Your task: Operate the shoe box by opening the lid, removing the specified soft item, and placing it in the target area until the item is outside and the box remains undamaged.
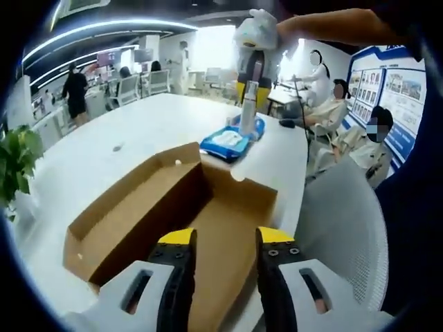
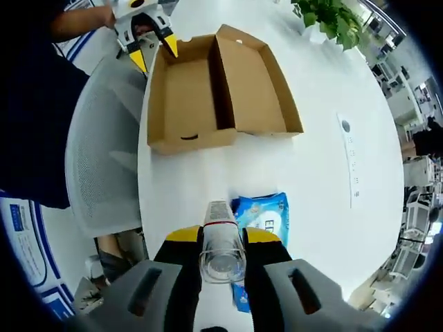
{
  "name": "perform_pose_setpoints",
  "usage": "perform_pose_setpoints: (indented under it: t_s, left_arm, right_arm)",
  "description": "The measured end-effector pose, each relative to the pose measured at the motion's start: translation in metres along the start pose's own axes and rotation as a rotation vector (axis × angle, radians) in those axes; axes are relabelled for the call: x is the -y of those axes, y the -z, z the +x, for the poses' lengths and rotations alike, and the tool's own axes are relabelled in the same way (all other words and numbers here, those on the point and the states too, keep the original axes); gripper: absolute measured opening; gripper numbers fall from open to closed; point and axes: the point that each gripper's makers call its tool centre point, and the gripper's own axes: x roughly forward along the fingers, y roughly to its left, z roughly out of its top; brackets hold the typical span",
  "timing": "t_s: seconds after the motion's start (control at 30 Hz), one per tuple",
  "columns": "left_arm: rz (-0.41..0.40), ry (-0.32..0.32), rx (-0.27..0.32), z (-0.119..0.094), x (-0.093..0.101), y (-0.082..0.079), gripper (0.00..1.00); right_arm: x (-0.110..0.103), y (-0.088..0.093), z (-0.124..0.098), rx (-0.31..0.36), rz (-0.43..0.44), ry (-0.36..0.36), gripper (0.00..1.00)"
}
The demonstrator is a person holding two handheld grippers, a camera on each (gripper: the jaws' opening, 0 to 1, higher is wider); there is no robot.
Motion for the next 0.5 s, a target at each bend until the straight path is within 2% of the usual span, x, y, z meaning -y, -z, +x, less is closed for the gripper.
perform_pose_setpoints:
  t_s: [0.17, 0.33, 0.5]
  left_arm:
    - [0.003, 0.025, 0.044, 0.008, 0.009, -0.023, 0.33]
    - [0.015, 0.036, 0.053, 0.022, 0.012, -0.042, 0.33]
    - [0.04, 0.048, 0.047, 0.039, 0.015, -0.053, 0.32]
  right_arm:
    - [0.018, 0.019, 0.004, -0.021, -0.002, 0.006, 0.19]
    - [0.036, 0.033, 0.006, -0.034, 0.0, 0.012, 0.19]
    - [0.054, 0.048, 0.012, -0.046, 0.0, 0.016, 0.19]
